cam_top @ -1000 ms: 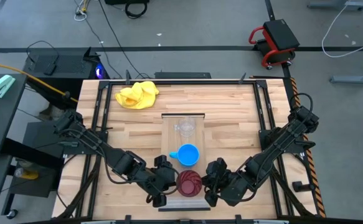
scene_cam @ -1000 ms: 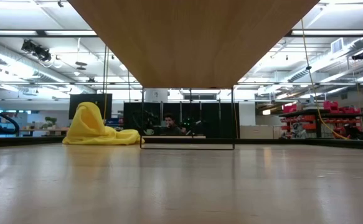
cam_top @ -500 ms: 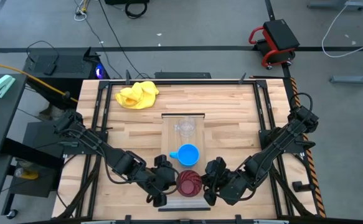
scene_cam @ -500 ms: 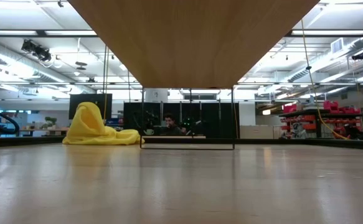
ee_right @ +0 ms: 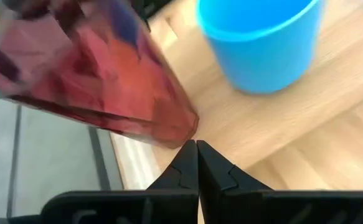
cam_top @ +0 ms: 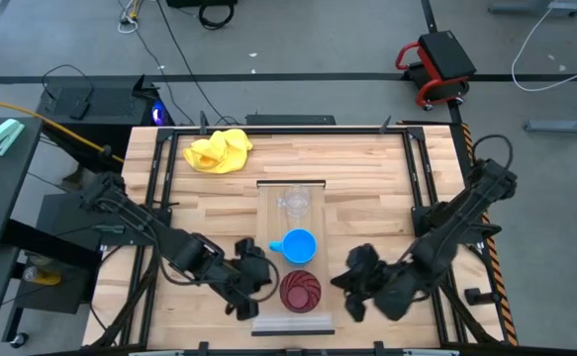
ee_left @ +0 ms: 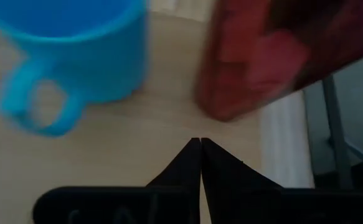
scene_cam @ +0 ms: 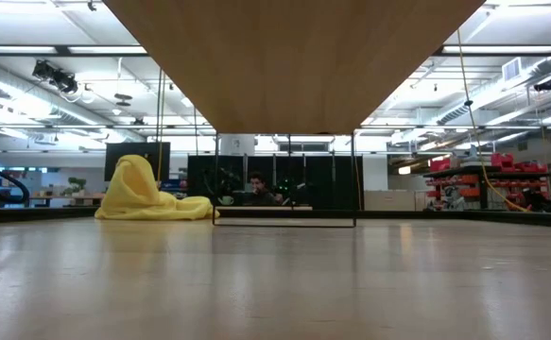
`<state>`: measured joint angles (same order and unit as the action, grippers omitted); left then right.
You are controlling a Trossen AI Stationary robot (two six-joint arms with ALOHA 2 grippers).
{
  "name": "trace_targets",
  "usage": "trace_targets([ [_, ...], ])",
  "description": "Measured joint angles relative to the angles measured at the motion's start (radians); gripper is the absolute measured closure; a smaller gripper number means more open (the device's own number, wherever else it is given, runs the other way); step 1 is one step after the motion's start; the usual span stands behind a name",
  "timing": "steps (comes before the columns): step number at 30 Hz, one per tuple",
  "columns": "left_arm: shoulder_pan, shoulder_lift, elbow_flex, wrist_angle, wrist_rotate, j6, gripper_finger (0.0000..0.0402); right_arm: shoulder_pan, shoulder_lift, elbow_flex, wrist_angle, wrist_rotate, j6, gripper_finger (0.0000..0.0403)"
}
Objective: Stack small to large cups/mugs on shelf
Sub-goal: Return to Home Position
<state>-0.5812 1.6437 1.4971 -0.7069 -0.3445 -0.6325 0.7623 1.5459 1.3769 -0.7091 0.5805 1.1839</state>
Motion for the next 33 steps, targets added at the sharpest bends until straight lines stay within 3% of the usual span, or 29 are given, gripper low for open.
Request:
trace_targets([
  [6, 0.0, -0.119, 0.0, -0.121, -0.127, -0.016, 0.0377, 0.036, -0.165, 0.0, -0.123, 0.072, -0.002, 0.04],
  [13, -0.001, -0.311, 0.0, -0.163, -0.256, 0.065, 0.0385, 0.039, -0.357, 0.001, -0.121, 0.082, -0.031, 0.0387],
  [22, -0.006, -0.523, 0.0, -0.16, -0.254, -0.069, 0.0381, 0.045, -0.537, 0.001, -0.105, 0.078, -0.045, 0.0388],
  [25, -0.005, -0.563, 0.0, -0.158, -0.255, -0.07, 0.0374, 0.045, -0.577, 0.001, -0.108, 0.065, -0.137, 0.0386],
  [29, -0.005, -0.616, 0.0, -0.164, -0.254, 0.093, 0.0369, 0.046, -0.654, 0.001, -0.103, 0.021, -0.26, 0.0386],
  [33, -0.01, -0.694, 0.0, -0.169, -0.254, 0.123, 0.0367, 0.062, -0.726, 0.001, -0.023, 0.023, -0.413, 0.0387],
])
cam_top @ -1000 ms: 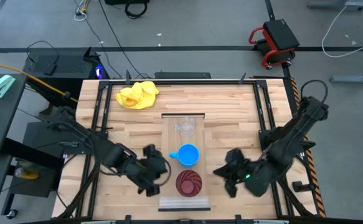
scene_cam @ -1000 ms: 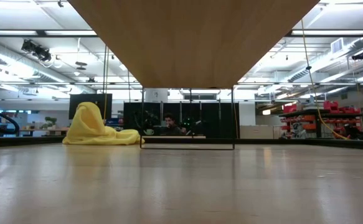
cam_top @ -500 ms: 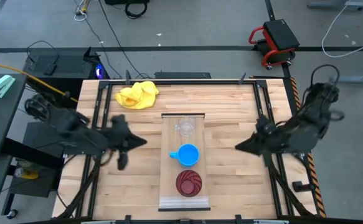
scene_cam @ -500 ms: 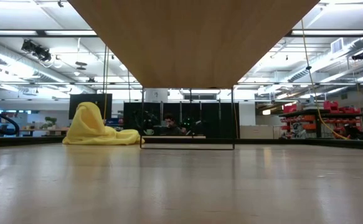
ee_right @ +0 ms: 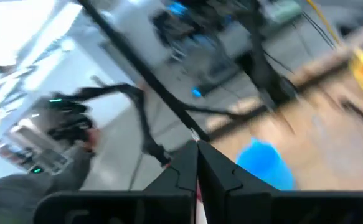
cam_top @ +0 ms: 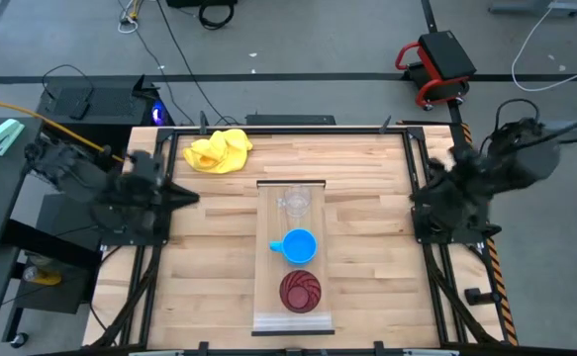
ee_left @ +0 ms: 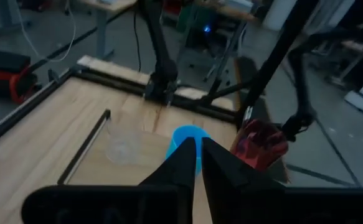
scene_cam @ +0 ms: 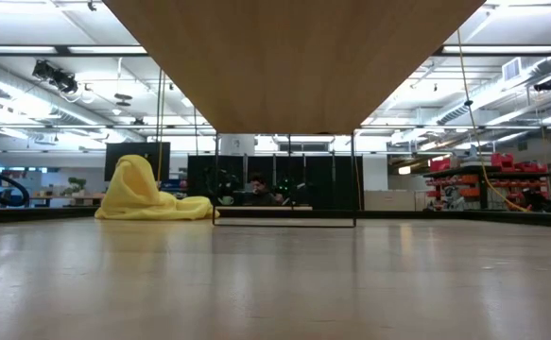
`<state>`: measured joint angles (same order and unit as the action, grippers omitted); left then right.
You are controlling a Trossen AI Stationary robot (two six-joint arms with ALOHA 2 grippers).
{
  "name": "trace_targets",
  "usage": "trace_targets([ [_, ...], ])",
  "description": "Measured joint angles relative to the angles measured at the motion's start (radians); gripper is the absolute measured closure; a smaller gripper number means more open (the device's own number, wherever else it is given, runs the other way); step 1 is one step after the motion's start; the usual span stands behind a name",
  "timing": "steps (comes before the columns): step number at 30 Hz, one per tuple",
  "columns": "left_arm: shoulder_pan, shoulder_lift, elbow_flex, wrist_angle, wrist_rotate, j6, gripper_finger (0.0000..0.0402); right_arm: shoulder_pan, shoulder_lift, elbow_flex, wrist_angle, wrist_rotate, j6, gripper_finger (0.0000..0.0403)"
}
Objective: Stack small to large cups/mugs on shelf
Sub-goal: Return to Home Position
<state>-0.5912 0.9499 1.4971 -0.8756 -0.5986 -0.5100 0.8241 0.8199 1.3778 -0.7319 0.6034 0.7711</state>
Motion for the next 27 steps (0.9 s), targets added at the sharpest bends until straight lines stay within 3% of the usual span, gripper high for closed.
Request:
trace_targets([
  [3, -0.033, -0.041, -0.012, 0.01, 0.002, 0.052, 0.0371, 0.035, -0.019, -0.013, 0.148, -0.002, -0.176, 0.0387],
  [6, -0.081, -0.092, -0.121, 0.181, 0.108, 0.144, 0.0376, 0.062, -0.025, -0.104, 0.43, -0.097, -0.345, 0.0386],
  [8, -0.108, -0.13, -0.253, 0.431, 0.273, 0.264, 0.0378, 0.075, -0.02, -0.216, 0.709, -0.288, -0.464, 0.0387],
  [10, -0.118, -0.172, -0.385, 0.687, 0.561, 0.409, 0.0378, 0.074, -0.004, -0.329, 0.982, -0.528, -0.563, 0.0388],
  [12, -0.104, -0.228, -0.476, 0.843, 0.809, 0.507, 0.0375, 0.051, -0.001, -0.415, 1.111, -0.678, -0.587, 0.0388],
  [13, -0.088, -0.259, -0.507, 0.888, 0.849, 0.523, 0.0373, 0.03, -0.014, -0.443, 1.118, -0.698, -0.562, 0.0388],
  [15, -0.049, -0.337, -0.549, 0.875, 0.84, 0.504, 0.0369, -0.013, -0.062, -0.48, 1.126, -0.689, -0.51, 0.0389],
  [20, 0.043, -0.518, -0.589, 0.815, 0.672, 0.498, 0.0366, -0.14, -0.213, -0.485, 1.074, -0.699, -0.522, 0.0389],
  [27, 0.079, -0.678, -0.586, 0.721, 0.639, 0.579, 0.0377, -0.261, -0.401, -0.466, 0.948, -0.713, -0.644, 0.0389],
])
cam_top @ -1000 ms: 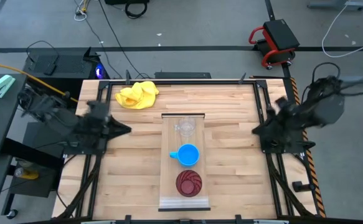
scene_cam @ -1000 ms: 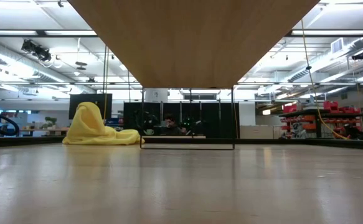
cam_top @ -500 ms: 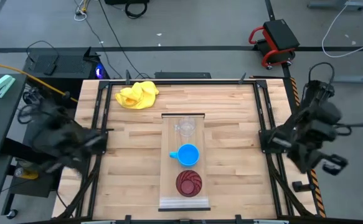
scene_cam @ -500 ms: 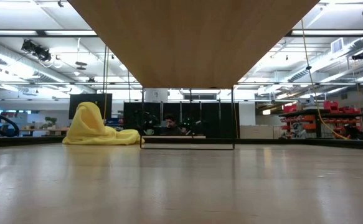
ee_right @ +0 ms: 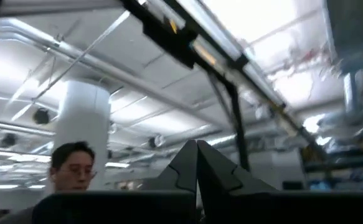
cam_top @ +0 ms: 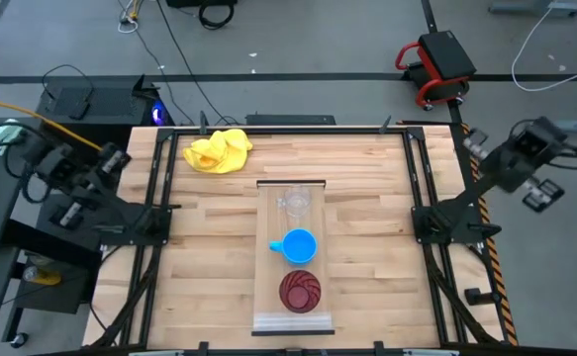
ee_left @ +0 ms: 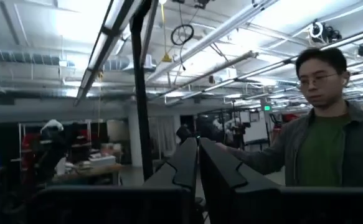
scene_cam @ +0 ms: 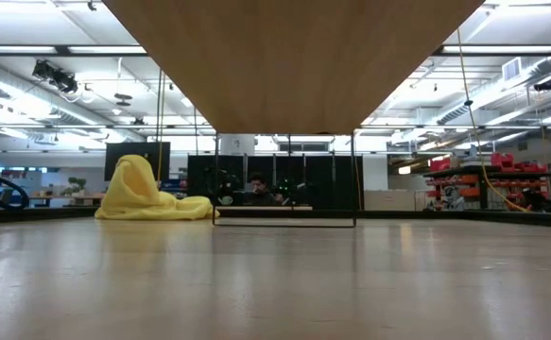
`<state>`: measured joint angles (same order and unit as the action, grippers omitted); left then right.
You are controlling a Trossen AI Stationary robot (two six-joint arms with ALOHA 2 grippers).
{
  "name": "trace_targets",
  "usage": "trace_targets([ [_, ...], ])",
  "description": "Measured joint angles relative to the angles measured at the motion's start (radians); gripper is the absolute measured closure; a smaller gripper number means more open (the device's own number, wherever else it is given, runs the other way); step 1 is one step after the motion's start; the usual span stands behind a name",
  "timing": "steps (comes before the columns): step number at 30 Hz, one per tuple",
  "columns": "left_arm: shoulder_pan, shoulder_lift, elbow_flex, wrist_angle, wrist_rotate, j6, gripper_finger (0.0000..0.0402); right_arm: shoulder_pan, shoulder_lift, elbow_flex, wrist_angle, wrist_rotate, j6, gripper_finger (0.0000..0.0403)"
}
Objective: Stack small to large cups/mugs on shelf
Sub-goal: Return to Home Position
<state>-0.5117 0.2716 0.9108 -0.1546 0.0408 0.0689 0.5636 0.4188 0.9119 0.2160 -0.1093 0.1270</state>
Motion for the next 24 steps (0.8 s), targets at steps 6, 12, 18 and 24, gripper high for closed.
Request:
trace_targets([
  [6, 0.0, -0.133, 0.002, -0.016, -0.043, 0.077, 0.0374, -0.014, -0.149, 0.002, -0.019, 0.003, -0.105, 0.0389],
  [12, -0.001, -0.253, 0.0, -0.097, -0.101, 0.108, 0.0365, -0.014, -0.277, 0.001, -0.117, 0.037, -0.132, 0.0389],
  [18, -0.005, -0.265, 0.063, -0.171, -0.134, 0.109, 0.0373, -0.014, -0.379, -0.001, -0.147, 0.044, -0.168, 0.0389],
  [24, -0.025, -0.267, 0.062, -0.238, -0.139, 0.082, 0.0378, -0.014, -0.415, -0.011, -0.202, 0.068, -0.174, 0.0389],
])
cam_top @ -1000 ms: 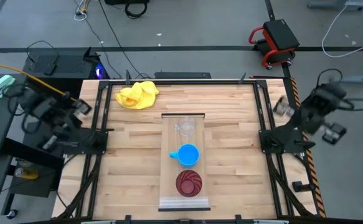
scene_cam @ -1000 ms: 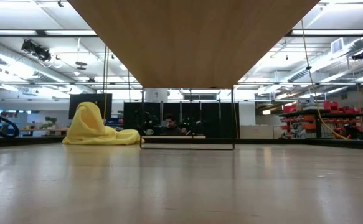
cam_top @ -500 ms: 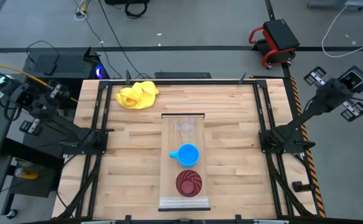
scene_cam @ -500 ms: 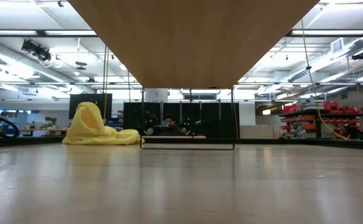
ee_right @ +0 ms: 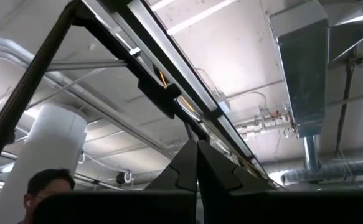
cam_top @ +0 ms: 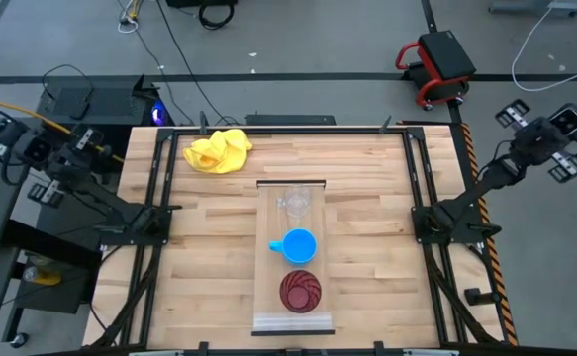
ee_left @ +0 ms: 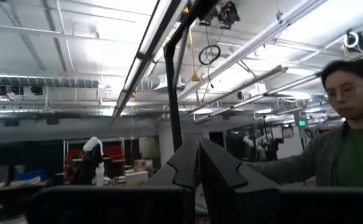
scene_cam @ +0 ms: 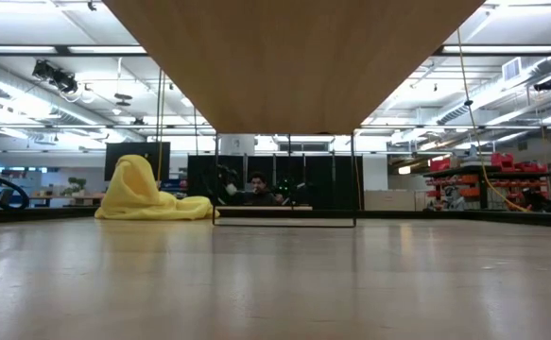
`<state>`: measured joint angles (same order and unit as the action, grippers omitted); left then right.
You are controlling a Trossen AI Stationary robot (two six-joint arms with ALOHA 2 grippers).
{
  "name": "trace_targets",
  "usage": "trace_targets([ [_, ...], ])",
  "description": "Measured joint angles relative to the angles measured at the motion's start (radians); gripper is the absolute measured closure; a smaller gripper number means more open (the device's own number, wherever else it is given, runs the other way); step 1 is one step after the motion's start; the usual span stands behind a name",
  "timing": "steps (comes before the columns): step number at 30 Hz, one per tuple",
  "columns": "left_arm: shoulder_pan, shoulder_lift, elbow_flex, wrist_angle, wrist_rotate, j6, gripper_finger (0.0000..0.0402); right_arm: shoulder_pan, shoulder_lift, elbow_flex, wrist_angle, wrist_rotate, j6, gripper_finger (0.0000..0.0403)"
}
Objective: Stack small to large cups/mugs on shelf
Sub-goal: Return to Home Position
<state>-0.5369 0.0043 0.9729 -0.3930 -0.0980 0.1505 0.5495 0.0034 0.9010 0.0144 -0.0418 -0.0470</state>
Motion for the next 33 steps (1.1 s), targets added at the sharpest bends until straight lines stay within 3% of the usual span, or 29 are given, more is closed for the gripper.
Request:
trace_targets([
  [4, -0.017, 0.001, -0.047, -0.016, -0.034, -0.016, 0.0372, 0.002, -0.001, -0.036, 0.031, 0.019, 0.012, 0.0389],
  [10, -0.023, 0.0, -0.203, 0.058, -0.043, -0.082, 0.0366, 0.002, -0.001, -0.277, 0.266, 0.016, 0.069, 0.0389],
  [25, -0.022, 0.0, -0.623, 0.453, -0.067, -0.241, 0.0374, 0.002, -0.001, -0.695, 0.643, 0.093, 0.254, 0.0389],
  [29, -0.021, 0.0, -0.714, 0.556, -0.081, -0.251, 0.0368, 0.002, -0.001, -0.77, 0.761, 0.097, 0.255, 0.0389],
  [33, -0.021, 0.0, -0.775, 0.591, -0.115, -0.294, 0.0366, 0.002, -0.001, -0.808, 0.758, 0.102, 0.273, 0.0389],
])
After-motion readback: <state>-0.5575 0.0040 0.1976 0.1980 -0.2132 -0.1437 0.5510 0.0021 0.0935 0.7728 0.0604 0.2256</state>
